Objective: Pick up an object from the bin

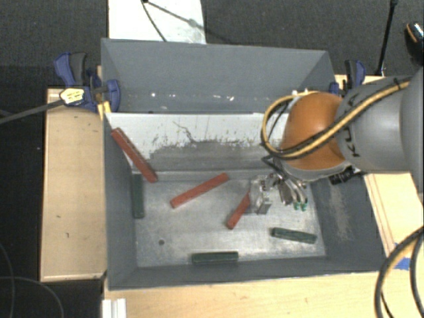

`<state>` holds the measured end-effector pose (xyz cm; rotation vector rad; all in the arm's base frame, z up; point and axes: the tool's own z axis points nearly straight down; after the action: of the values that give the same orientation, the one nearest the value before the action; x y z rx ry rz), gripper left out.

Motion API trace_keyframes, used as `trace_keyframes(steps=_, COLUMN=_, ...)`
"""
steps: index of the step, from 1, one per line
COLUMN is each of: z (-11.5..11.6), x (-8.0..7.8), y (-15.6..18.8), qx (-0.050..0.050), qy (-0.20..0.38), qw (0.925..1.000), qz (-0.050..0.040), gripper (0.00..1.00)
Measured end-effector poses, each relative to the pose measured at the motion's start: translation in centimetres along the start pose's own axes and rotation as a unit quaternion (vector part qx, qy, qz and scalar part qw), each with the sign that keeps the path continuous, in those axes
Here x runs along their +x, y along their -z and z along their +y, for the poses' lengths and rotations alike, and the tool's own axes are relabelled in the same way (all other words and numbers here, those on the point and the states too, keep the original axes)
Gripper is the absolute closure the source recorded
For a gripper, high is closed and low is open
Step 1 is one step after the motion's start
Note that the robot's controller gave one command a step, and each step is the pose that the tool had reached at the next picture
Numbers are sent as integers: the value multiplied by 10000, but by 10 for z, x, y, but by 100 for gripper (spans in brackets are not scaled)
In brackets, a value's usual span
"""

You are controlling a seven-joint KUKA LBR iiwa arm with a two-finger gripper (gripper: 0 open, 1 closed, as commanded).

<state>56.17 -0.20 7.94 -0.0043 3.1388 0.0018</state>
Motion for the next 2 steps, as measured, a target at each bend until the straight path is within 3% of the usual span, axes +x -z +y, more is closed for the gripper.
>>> trace_keyframes(steps=1, z=0, x=0, y=0, qx=0, qy=-3, qw=10000, qz=0, gripper=0)
trace_keyframes(steps=2, z=0, x=0, y=0, qx=0, qy=-6, qw=10000, qz=0, gripper=100)
